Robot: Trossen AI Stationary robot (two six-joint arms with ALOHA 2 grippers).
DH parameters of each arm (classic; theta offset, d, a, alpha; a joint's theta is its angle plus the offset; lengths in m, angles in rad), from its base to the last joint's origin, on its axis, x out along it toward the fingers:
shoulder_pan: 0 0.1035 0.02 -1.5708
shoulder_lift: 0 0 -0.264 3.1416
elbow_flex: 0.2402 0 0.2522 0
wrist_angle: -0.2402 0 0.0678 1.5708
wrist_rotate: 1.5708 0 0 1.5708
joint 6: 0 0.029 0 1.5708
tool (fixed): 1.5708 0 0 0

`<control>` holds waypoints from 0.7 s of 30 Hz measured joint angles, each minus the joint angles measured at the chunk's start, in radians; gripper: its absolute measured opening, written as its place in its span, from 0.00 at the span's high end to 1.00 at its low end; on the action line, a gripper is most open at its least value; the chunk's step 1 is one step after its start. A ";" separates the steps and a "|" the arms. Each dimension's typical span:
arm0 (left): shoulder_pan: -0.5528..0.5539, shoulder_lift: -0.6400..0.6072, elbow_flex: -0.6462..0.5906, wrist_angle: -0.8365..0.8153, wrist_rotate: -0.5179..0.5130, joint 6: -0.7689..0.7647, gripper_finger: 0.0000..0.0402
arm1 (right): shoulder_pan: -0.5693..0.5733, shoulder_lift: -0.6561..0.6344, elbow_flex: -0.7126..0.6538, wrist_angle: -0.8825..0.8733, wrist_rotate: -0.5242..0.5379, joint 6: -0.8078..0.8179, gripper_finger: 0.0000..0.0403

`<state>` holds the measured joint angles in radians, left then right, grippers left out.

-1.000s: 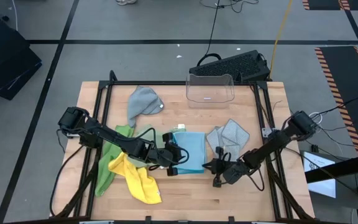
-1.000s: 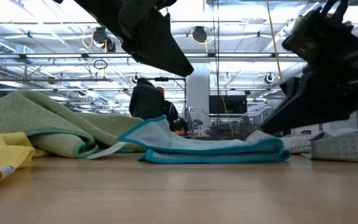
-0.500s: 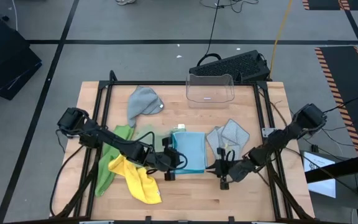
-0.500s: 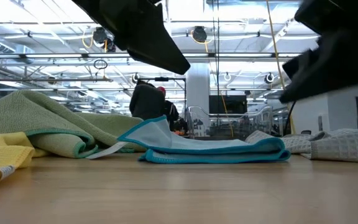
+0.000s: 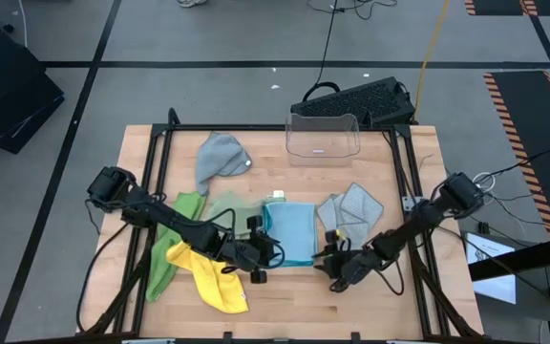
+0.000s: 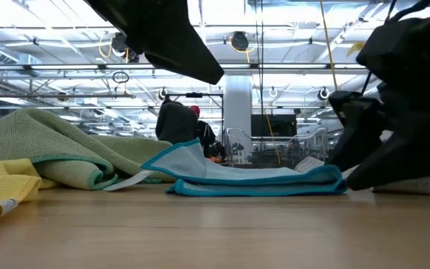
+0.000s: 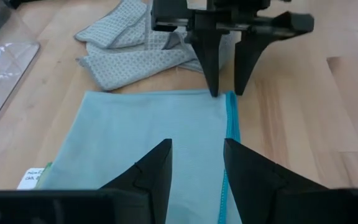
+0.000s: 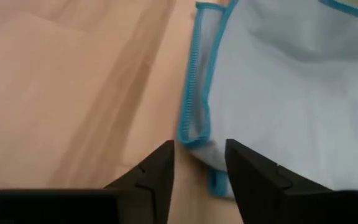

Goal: Fold microfiber towels
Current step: Fold the blue towel

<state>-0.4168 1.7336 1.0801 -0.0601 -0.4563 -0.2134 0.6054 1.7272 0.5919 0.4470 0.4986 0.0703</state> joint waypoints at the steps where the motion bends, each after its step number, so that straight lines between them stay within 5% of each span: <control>1: 0.000 0.000 0.000 0.000 -0.002 -0.006 0.63 | -0.006 0.005 0.000 0.002 0.000 -0.005 0.71; 9: -0.005 0.001 -0.029 0.008 -0.009 -0.050 0.63 | -0.027 -0.005 0.000 0.000 -0.025 -0.055 0.98; 21: -0.081 0.001 -0.152 0.145 -0.146 -0.106 0.55 | -0.064 -0.144 0.000 -0.056 -0.029 -0.092 0.99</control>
<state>-0.4981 1.7348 0.9286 0.0846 -0.6028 -0.3198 0.5414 1.5833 0.5916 0.3914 0.4695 -0.0213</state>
